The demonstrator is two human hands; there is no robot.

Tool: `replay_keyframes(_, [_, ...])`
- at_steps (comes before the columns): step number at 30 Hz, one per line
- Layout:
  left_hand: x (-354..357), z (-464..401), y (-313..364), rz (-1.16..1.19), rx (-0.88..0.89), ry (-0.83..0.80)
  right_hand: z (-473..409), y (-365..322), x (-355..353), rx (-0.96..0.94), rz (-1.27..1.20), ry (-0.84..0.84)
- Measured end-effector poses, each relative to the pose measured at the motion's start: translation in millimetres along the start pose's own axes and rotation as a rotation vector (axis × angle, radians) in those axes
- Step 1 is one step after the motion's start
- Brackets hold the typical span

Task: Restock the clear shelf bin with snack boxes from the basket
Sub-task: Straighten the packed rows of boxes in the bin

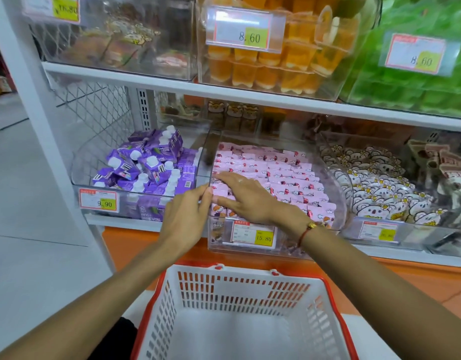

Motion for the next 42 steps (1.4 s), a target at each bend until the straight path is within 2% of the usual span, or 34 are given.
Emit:
replay_keyframes(4, [-1.0, 3.2, 2.9, 0.036, -0.02, -0.01, 4.7, -4.7, -3.6, 0.008, 0.082, -0.071])
replay_keyframes(5, [-1.4, 4.0, 3.5, 0.057, -0.03, -0.016, 8.3, -3.6, -10.0, 0.009, 0.056, -0.043])
replay_keyframes(8, [-0.6, 5.3, 3.6, 0.101, -0.056, -0.032, 35.9, 19.5, -37.3, 0.036, -0.094, 0.224])
replay_keyframes(9, [0.1, 5.2, 3.1, 0.087, -0.056, -0.022, 49.5, 33.3, -42.9, 0.072, -0.093, 0.264])
replay_keyframes(12, [1.2, 3.4, 4.1, 0.015, -0.039, 0.002, 79.6, 66.4, -39.5, 0.209, -0.008, 0.115])
replay_keyframes(14, [1.0, 1.9, 4.0, 0.006, -0.028, 0.001, 80.4, 74.6, -28.2, 0.228, 0.035, 0.031])
replay_keyframes(20, [2.2, 0.0, 2.2, -0.028, -0.005, 0.003, 75.2, 81.5, -17.9, 0.277, 0.029, 0.086])
replay_keyframes(25, [0.0, 2.7, 5.0, -0.016, -0.007, -0.026, 78.9, 66.5, -28.2, 0.3, 0.033, -0.036])
replay_keyframes(26, [-1.4, 0.2, 3.6, 0.009, -0.037, -0.059, 82.3, 62.5, -37.1, 0.277, 0.039, 0.041])
replay_keyframes(28, [-3.4, -10.0, 2.2, 0.046, -0.101, -0.122, 95.1, 59.7, -62.5, 0.279, 0.11, 0.391])
replay_keyframes(29, [-3.8, -16.7, 4.2, 0.045, -0.125, -0.139, 103.5, 62.4, -74.7, 0.331, 0.139, 0.542])
replay_keyframes(30, [-3.4, -24.7, 8.2, 0.033, -0.143, -0.154, 110.6, 68.1, -84.2, 0.415, 0.13, 0.6])
replay_keyframes(31, [-2.0, -33.0, 12.9, 0.02, -0.161, -0.174, 115.4, 75.5, -89.7, 0.515, 0.094, 0.563])
replay_keyframes(32, [-0.2, -40.8, 18.4, 0.003, -0.186, -0.196, 117.6, 82.0, -90.5, 0.613, 0.07, 0.452])
replay_keyframes(34, [2.6, -54.6, 26.2, -0.087, -0.213, -0.227, 115.7, 90.5, -86.0, 0.694, 0.115, 0.289])
replay_keyframes(37, [4.1, -62.6, 26.6, -0.217, -0.176, -0.213, 109.2, 95.3, -81.1, 0.685, 0.184, 0.309])
replay_keyframes(42, [9.2, -62.2, 17.1, -0.29, -0.1, -0.127, 105.4, 110.2, -68.2, 0.753, 0.126, 0.287])
Point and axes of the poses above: each hand's wrist, its own z-axis away from the middle knuckle, its own x-axis out of the palm, y = z × x, the point moved 3 cm from there along -z, towards the middle knuckle
